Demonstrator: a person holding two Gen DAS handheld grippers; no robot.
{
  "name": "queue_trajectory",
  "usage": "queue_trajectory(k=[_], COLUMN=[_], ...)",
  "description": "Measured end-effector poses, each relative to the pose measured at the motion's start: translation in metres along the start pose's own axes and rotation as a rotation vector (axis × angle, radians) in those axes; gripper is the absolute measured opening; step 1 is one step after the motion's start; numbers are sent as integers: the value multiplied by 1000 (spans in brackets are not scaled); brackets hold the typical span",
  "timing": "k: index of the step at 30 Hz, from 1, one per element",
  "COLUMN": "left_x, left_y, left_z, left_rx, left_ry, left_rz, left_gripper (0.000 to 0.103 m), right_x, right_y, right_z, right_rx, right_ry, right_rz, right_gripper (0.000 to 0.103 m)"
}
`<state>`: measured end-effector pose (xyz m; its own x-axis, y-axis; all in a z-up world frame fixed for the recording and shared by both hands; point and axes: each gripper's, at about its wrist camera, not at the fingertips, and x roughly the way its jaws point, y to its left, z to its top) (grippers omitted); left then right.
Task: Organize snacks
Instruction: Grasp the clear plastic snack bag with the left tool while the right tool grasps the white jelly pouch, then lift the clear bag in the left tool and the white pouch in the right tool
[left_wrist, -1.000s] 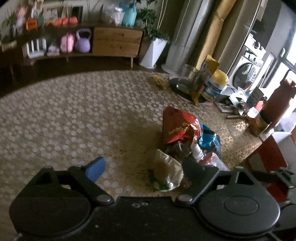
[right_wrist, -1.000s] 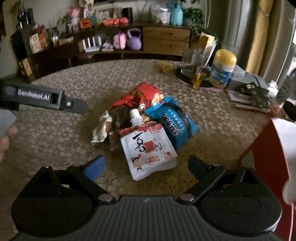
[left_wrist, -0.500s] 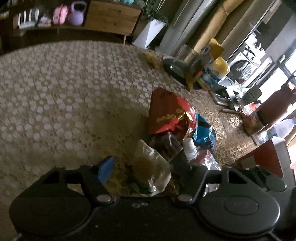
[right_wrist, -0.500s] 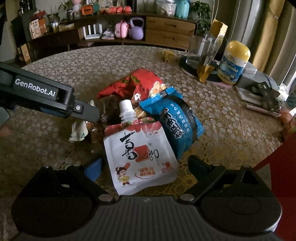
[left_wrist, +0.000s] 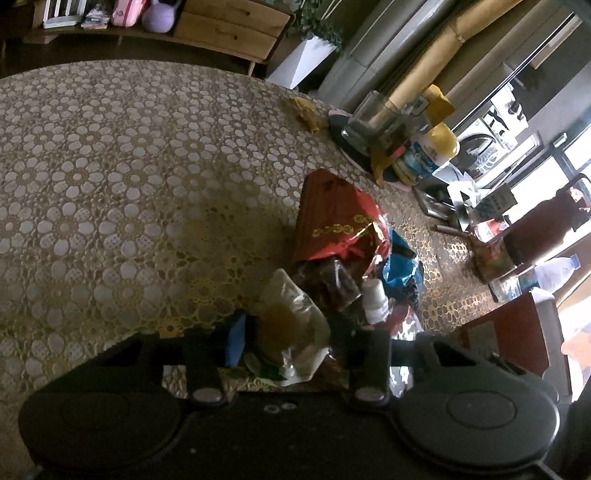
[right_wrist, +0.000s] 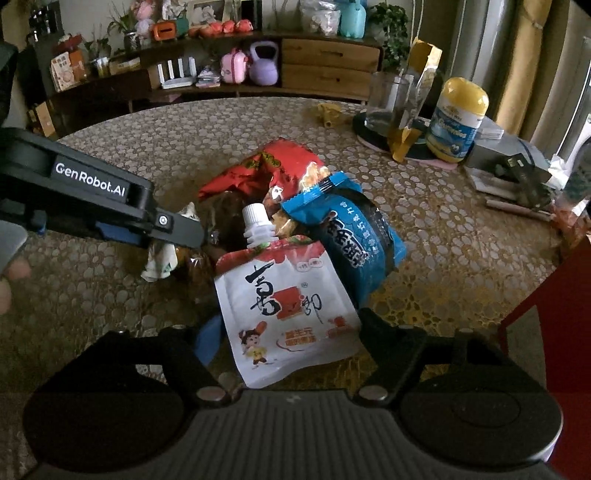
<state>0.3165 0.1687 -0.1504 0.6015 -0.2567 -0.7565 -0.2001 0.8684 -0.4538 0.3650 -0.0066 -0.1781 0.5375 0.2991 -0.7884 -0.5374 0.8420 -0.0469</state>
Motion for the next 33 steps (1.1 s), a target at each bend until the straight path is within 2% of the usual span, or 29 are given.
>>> queue_trajectory(k=[4,14,17,26,33], left_x=[-10,-29,-41,-75,-110], left_y=[-1,6,10,0,-10], left_z=[-6,-26,-35,-61,-65], left_rx=[16,3,-13,20,32], left_ry=[-33,-24,-21,-26,-59], left_rz=[2,-7,-31,-29,-65], left_gripper=[38,37,37,37,37], right_x=[-6,-48,-63,-100,-128], right_y=[3,8,10,18,13], right_z=[-6,-33,-44,-73,-85], right_rx=[33,126,143,173,201], right_ry=[16,-1,-5,-20,-52], right_rz=[-10,2,18,47,42], right_gripper=[74,73,73,73,73])
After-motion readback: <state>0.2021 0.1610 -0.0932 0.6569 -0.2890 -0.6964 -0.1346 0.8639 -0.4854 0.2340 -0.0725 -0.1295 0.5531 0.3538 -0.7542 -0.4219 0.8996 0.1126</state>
